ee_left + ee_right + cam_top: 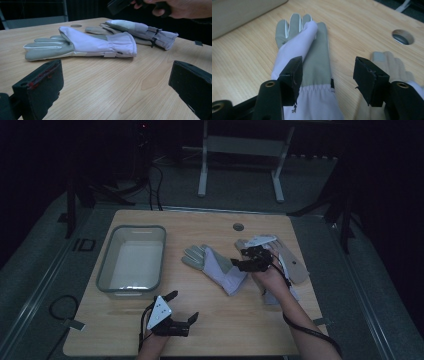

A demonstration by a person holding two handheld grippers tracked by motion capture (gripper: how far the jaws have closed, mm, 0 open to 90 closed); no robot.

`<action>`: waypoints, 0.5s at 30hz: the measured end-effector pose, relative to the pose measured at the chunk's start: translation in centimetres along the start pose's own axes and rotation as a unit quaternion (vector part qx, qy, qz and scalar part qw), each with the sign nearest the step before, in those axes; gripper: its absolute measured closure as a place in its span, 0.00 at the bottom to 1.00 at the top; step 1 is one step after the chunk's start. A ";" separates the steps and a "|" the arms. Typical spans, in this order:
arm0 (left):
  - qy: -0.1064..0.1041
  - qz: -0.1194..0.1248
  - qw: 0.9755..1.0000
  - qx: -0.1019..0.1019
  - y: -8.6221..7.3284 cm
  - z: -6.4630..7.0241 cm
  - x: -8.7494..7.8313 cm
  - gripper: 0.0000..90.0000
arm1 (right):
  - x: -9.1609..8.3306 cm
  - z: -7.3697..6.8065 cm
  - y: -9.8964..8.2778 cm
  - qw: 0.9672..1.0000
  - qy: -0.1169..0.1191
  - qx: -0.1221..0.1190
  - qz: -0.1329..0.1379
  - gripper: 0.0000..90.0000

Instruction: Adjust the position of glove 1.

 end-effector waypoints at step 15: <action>-0.002 -0.001 1.000 -0.001 0.0 0.1 0.0 0.00 | 5.2 -0.7 -1.1 0.997 0.034 -0.032 -0.054 0.61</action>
Point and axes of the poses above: each handheld gripper's, and its own axes: x roughly forward along the jaws, y roughly out of its top, z roughly to its right, the point moved 9 cm from there along x, roughly forward along the jaws, and after that the axes turned 3 degrees about x, right-handed, at the moved point
